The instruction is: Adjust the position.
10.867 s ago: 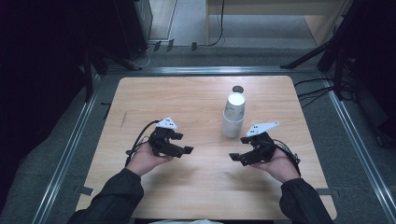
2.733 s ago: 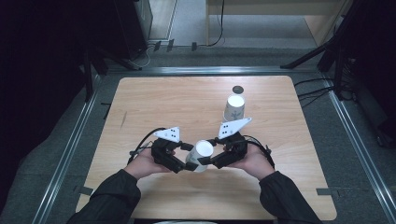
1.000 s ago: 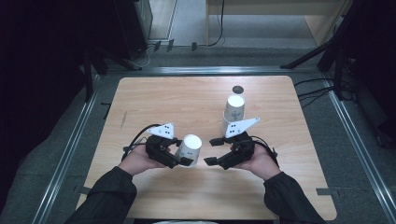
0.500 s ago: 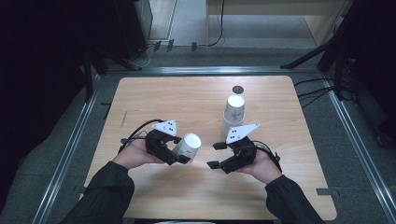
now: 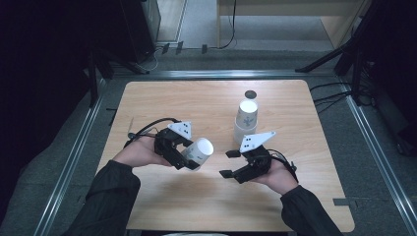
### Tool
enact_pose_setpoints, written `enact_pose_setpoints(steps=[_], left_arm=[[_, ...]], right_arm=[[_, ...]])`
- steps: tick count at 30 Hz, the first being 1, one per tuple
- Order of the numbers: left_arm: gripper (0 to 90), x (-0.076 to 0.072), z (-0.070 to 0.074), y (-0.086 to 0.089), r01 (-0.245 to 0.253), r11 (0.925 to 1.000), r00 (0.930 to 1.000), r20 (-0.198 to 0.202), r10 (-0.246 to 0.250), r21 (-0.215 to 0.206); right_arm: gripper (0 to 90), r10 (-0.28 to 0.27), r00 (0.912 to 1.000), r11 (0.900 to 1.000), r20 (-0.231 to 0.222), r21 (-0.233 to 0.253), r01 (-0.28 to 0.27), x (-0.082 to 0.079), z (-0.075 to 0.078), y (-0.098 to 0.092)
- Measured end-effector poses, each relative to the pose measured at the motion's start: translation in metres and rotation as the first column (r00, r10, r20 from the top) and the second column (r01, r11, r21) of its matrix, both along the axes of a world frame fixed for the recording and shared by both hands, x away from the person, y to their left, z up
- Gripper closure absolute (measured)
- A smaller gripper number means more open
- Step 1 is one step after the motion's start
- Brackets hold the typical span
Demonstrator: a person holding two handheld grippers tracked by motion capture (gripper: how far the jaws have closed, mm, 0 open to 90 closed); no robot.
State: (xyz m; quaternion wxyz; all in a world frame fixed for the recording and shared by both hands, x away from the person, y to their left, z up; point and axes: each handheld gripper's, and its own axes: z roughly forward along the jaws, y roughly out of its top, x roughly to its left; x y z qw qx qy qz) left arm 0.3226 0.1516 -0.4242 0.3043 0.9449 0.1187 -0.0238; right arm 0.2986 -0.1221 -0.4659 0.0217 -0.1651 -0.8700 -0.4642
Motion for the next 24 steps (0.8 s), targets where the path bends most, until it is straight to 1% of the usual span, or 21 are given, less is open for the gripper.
enact_pose_setpoints(steps=[1, 3, 6, 9, 12, 15, 16, 18, 20, 23, 24], left_arm=[[29.1, 0.001, -0.001, 0.000, 0.004, 0.9999, 1.0000, 0.005, -0.004, 0.017], [29.1, 0.001, -0.005, 0.000, -0.002, 0.9995, 1.0000, 0.004, 0.002, 0.030], [29.1, 0.001, -0.010, -0.001, 0.007, 0.9972, 1.0000, 0.005, -0.008, 0.074], [29.1, -0.003, -0.015, -0.002, 0.014, 0.9928, 0.9999, 0.008, -0.015, 0.119], [29.1, -0.006, -0.016, -0.004, 0.024, 0.9881, 0.9996, 0.009, -0.025, 0.152], [29.1, -0.009, -0.016, -0.008, 0.032, 0.9864, 0.9995, 0.003, -0.033, 0.161], [29.1, -0.011, -0.015, -0.009, 0.041, 0.9856, 0.9991, 0.004, -0.042, 0.164], [29.1, -0.015, -0.013, -0.013, 0.059, 0.9823, 0.9982, 0.001, -0.060, 0.178], [29.1, -0.018, -0.012, -0.018, 0.072, 0.9757, 0.9970, 0.011, -0.076, 0.207], [29.1, -0.021, -0.011, -0.023, 0.086, 0.9682, 0.9954, 0.022, -0.094, 0.235], [29.1, -0.022, -0.012, -0.024, 0.088, 0.9682, 0.9951, 0.022, -0.096, 0.234]], right_arm=[[28.1, -0.001, 1.0000, 1.000, 0.002, 0.003, 0.001, 0.000, 0.000, 0.000], [28.1, 0.002, 1.0000, 1.000, 0.000, 0.006, -0.002, 0.001, 0.000, 0.000], [28.1, 0.002, 1.0000, 1.000, 0.001, 0.008, -0.002, 0.002, -0.001, 0.002], [27.7, -0.001, 1.0000, 1.000, 0.005, 0.016, 0.001, 0.002, -0.001, 0.004], [27.0, 0.007, 0.9999, 1.000, 0.009, 0.028, -0.007, 0.001, 0.000, 0.007], [26.3, 0.018, 0.9998, 0.999, 0.009, 0.037, -0.019, -0.001, 0.000, 0.010], [26.2, 0.020, 0.9997, 0.999, 0.012, 0.036, -0.021, -0.001, 0.000, 0.011], [26.0, 0.024, 0.9996, 0.999, 0.013, 0.040, -0.025, -0.003, 0.000, 0.013], [26.0, 0.034, 0.9993, 0.999, 0.015, 0.042, -0.035, -0.003, 0.000, 0.015], [25.9, 0.049, 0.9987, 0.998, 0.010, 0.044, -0.050, -0.003, 0.000, 0.018], [25.7, 0.052, 0.9986, 0.998, 0.009, 0.044, -0.052, -0.003, -0.001, 0.019]])
